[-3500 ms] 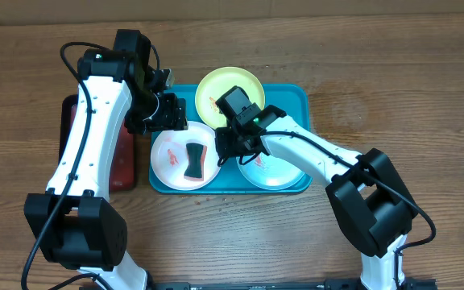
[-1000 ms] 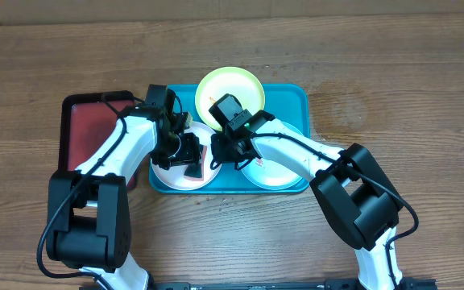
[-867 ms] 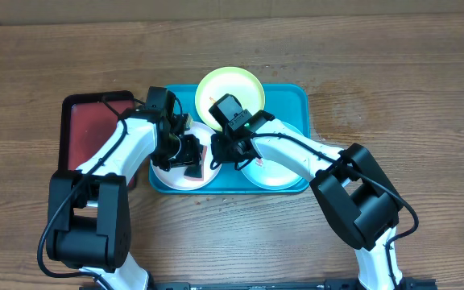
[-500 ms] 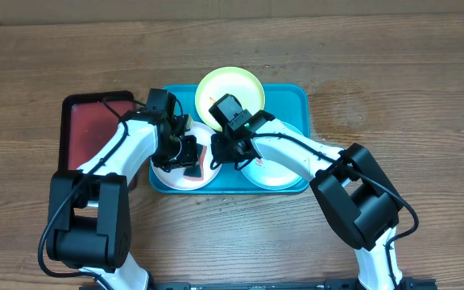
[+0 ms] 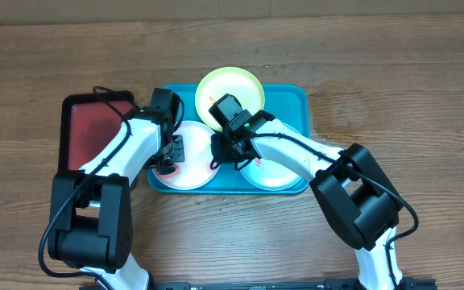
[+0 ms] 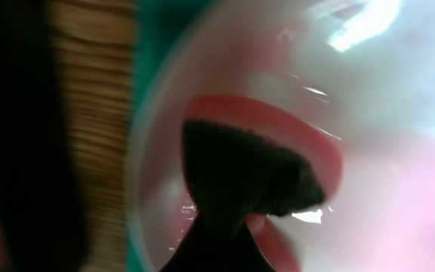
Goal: Clean dirty plates on tray and stack at the side
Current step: 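Scrub the white plate with the sponge in the left gripper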
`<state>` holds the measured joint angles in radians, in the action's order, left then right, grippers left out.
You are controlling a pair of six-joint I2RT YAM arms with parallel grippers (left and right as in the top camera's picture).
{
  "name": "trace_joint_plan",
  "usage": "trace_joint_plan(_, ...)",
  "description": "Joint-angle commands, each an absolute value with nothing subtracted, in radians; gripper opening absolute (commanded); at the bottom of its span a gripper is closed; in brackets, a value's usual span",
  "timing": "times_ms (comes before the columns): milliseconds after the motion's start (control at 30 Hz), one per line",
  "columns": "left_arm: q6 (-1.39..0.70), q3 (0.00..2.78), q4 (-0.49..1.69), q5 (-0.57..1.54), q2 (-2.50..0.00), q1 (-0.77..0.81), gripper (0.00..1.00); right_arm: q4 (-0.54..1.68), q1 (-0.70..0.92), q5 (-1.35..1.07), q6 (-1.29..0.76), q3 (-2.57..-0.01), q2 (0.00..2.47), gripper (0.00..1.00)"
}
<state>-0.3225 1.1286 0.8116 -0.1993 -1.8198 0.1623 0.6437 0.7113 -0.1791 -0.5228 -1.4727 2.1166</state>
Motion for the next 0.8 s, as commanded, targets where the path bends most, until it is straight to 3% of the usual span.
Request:
trace_joint_plan(0, -0.362, 1.182, 0.812, -0.387, -1.823, 0.156, 0.04, 0.641, 0.713, -0.176, -0.524, -1.493, 2.123, 0.13)
trace_joint_plan(167, -0.363, 1.283, 0.86, -0.347, -1.823, 0.156, 0.04, 0.641, 0.713, -0.176, -0.524, -1.493, 2.123, 0.13)
trace_joint_plan(500, -0.391, 1.295, 0.783, 0.133, -1.827, 0.158, 0.04, 0.64, 0.713, -0.176, -0.524, -1.493, 2.123, 0.13)
trace_joint_plan(767, -0.443, 1.252, 0.688, 0.178, -1.828, 0.158, 0.04, 0.64, 0.713, -0.176, -0.524, -1.493, 2.123, 0.13)
